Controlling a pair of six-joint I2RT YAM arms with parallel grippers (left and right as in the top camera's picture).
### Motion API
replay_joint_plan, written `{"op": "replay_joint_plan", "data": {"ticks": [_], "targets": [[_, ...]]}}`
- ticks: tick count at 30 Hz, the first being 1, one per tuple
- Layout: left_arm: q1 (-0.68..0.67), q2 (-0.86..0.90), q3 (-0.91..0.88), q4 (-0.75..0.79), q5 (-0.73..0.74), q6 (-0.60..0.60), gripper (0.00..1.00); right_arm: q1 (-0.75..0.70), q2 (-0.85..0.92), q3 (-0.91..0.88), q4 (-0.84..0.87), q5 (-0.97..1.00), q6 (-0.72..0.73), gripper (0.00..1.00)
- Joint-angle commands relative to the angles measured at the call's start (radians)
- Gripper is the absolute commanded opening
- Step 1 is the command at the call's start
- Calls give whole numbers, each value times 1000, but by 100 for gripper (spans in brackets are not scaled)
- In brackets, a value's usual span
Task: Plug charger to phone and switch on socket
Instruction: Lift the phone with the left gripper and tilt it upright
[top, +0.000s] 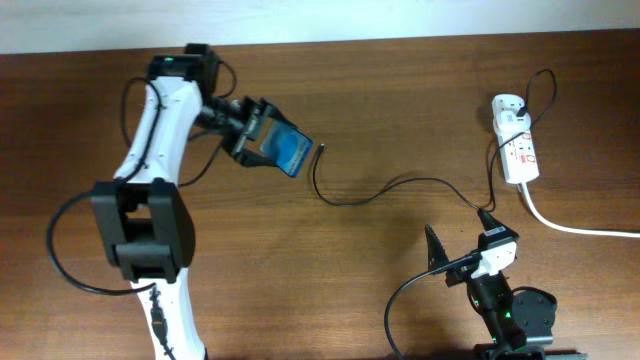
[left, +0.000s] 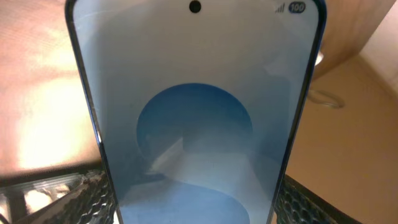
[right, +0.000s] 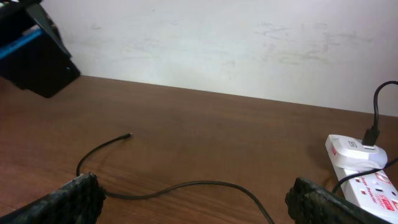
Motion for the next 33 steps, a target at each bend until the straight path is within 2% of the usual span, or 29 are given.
{"op": "replay_joint_plan", "data": {"ticks": [1, 3, 9, 19, 24, 28, 33], "targets": [[64, -6, 25, -13, 171, -71, 0, 7, -6, -5, -5, -3, 8, 98], [85, -6, 25, -13, 261, -71, 0, 7, -6, -5, -5, -3, 8, 98], [85, -6, 25, -18, 362, -71, 0, 8, -6, -5, -5, -3, 9, 98], [84, -6, 25, -31, 352, -71, 0, 8, -6, -5, -5, -3, 8, 99], [85, -6, 25, -31, 129, -71, 0, 7, -6, -5, -5, -3, 8, 98], [84, -6, 25, -27, -358, -76, 0, 7, -6, -5, -5, -3, 8, 98], [84, -6, 25, -26, -657, -177, 0, 8, -6, -5, 5, -4, 9, 98]]}}
